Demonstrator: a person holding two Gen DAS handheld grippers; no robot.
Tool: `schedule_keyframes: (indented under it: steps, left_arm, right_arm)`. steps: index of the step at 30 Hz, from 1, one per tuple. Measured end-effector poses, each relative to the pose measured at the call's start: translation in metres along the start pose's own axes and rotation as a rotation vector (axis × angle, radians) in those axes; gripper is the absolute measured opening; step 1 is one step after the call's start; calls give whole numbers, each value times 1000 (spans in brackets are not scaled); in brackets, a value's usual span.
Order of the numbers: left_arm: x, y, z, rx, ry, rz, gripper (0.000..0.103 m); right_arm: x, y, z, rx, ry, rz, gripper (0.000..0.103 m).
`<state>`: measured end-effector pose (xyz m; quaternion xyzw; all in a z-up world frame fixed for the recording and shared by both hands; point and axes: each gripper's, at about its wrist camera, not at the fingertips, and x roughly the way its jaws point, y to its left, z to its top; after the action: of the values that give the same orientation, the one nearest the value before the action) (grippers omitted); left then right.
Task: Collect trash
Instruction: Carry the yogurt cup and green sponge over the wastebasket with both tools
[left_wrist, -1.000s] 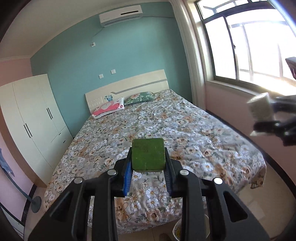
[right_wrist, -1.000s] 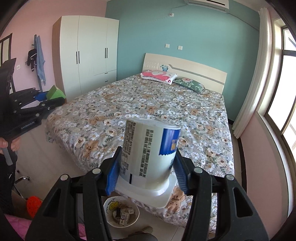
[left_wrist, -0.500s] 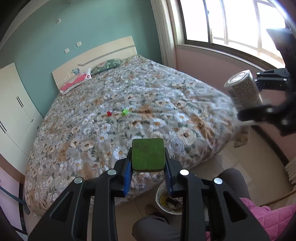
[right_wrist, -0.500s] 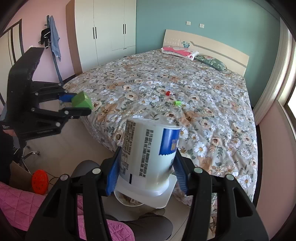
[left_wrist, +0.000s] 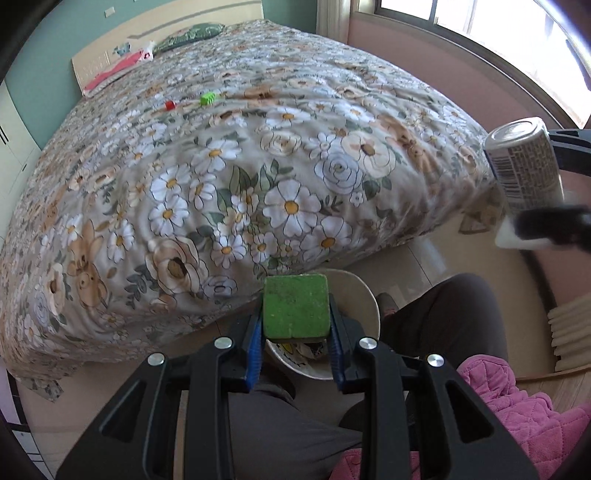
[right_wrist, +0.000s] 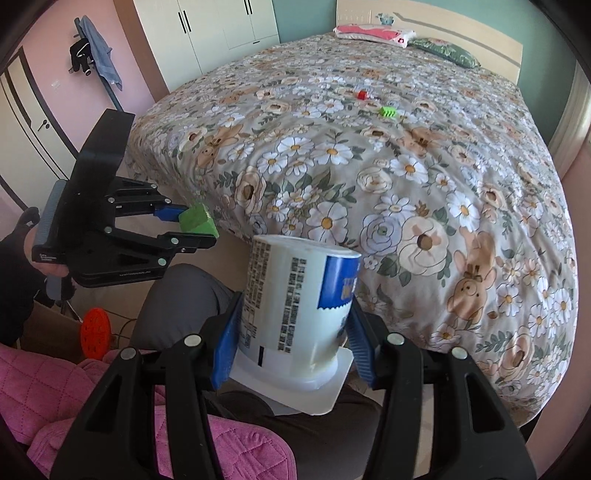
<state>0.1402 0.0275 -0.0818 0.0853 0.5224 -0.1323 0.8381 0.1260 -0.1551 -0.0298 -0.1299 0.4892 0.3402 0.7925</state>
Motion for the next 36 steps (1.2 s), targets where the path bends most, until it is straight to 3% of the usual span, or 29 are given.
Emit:
schedule_keyframes:
  steps: [10,27,36]
  left_arm:
    - [99,3,-33,-67,176,-41,32]
    - [224,11,-68,-130,373,-74,32]
    - [290,14,-86,-136,473,-64,32]
  right_arm:
    - [103,-17,-28,80,145,80,54]
    - [273,-46,-79,175,405,168,54]
    - [341,-48,-105,199,478,179,54]
